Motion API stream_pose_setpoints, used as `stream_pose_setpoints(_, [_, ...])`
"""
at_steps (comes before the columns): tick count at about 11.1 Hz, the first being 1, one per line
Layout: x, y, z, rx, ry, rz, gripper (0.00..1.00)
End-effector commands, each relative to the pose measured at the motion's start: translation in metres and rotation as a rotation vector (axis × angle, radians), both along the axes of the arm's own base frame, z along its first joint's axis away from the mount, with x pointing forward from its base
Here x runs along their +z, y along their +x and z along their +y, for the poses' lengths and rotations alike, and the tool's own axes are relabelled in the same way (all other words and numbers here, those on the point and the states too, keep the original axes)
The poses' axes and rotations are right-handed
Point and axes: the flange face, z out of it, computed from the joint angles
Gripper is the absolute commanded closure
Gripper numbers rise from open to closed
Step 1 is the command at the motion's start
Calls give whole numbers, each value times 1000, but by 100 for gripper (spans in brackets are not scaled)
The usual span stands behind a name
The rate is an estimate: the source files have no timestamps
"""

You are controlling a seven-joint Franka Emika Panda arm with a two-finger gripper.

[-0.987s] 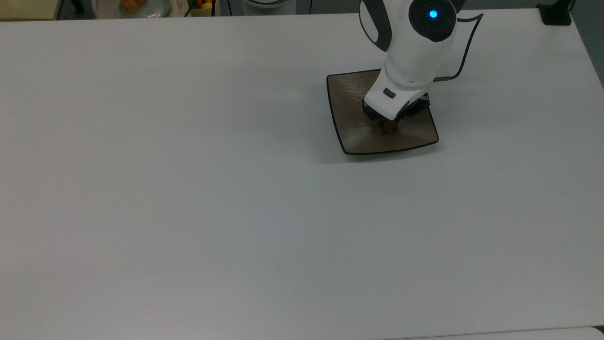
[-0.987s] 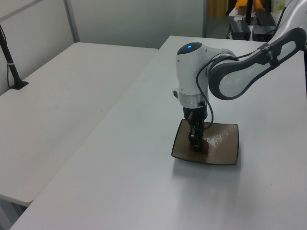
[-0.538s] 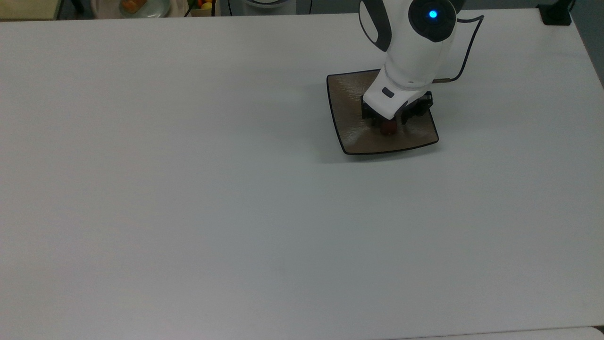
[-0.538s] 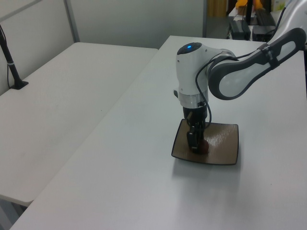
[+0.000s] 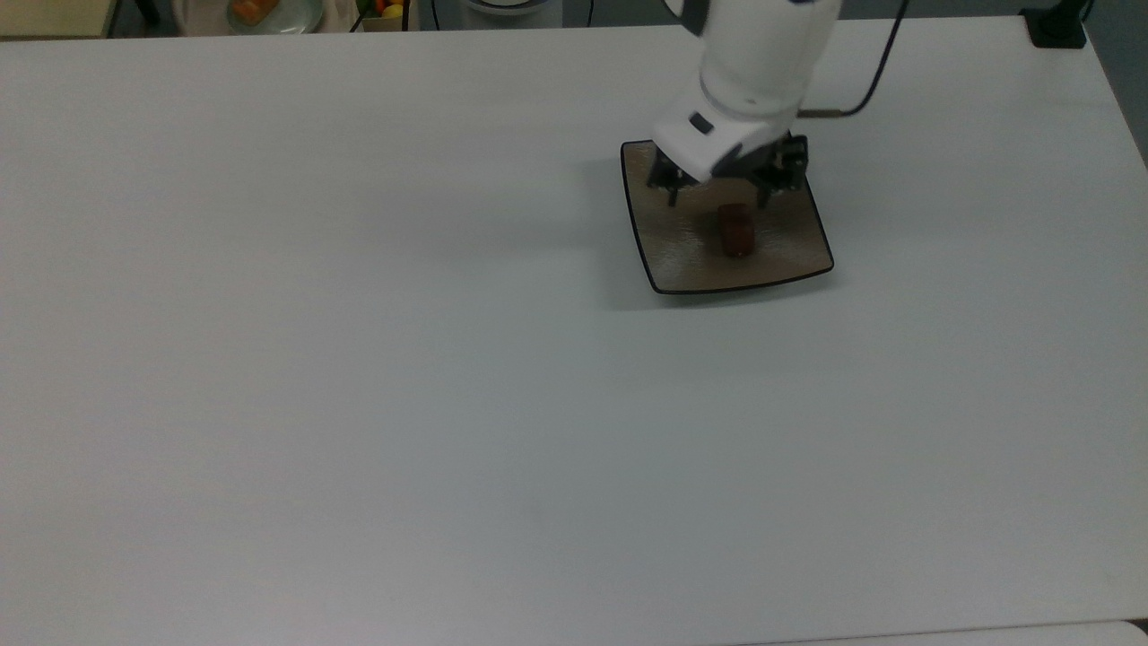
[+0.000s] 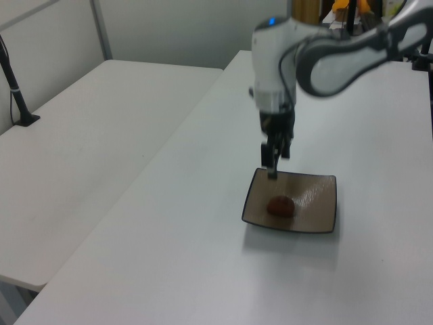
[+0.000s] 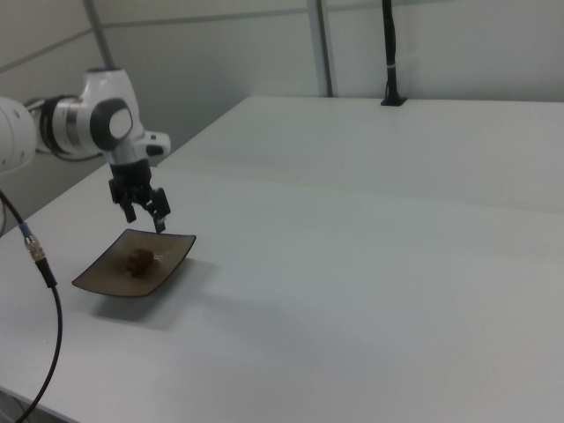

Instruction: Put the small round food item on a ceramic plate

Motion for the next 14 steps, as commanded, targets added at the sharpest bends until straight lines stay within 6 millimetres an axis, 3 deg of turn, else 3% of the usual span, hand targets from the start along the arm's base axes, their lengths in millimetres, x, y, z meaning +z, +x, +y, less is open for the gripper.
stream_pose_setpoints(1, [84,-11,-65,-82,12,-31,0])
stream_pose_setpoints(5, [165,-24,-171,-85,32,-85,0])
stream_pose_setpoints(8, [188,-29,-233,-62,30,-114,0])
stream_pose_setpoints(11, [194,-30,-269,40,25,-130,0])
stream_pose_setpoints(13, [192,-28,-267,90,25,-135,0])
stream_pose_setpoints(14, [188,-25,-264,197,27,-134,0])
